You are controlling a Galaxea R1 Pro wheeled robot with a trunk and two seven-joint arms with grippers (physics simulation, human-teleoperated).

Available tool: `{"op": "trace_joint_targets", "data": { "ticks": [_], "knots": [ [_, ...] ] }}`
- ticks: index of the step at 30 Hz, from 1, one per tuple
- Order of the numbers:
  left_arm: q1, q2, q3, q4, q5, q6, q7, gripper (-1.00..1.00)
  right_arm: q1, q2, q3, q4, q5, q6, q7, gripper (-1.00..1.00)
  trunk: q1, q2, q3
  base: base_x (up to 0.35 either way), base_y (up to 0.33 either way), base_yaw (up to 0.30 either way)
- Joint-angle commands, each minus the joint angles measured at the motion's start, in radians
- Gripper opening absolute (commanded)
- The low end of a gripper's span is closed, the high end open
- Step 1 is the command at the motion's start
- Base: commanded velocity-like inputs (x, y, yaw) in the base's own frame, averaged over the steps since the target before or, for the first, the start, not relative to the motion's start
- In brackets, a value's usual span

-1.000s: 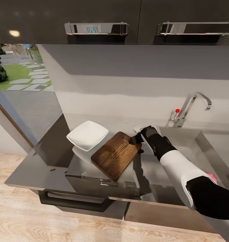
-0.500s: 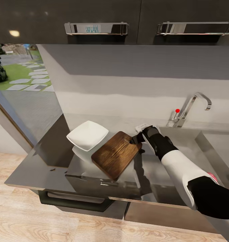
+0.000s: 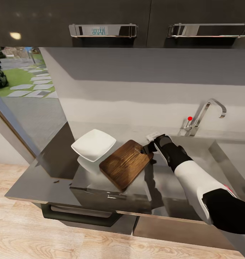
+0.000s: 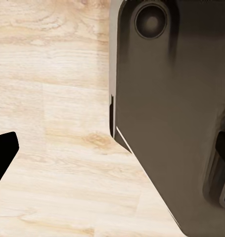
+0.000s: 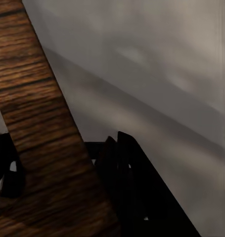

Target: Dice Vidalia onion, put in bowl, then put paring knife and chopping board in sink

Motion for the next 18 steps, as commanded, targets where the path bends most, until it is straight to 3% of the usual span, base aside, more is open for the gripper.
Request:
{"op": "trace_joint_targets", "data": {
  "ticks": [1,18],
  "knots": [
    [0.000,0.000,-0.004,0.000,0.007,-0.003,0.000,1.00,0.001,-0.001,0.003,0.022,0.033,0.005,0.010,-1.00,0.000,-0.001,-0.001,0.000,0.000,0.000],
    [0.000,-0.021,-0.001,0.001,0.013,-0.040,-0.006,1.00,0.004,-0.001,0.004,0.049,0.032,0.005,0.010,-1.00,0.000,-0.001,0.000,0.000,0.000,0.000]
  ]
}}
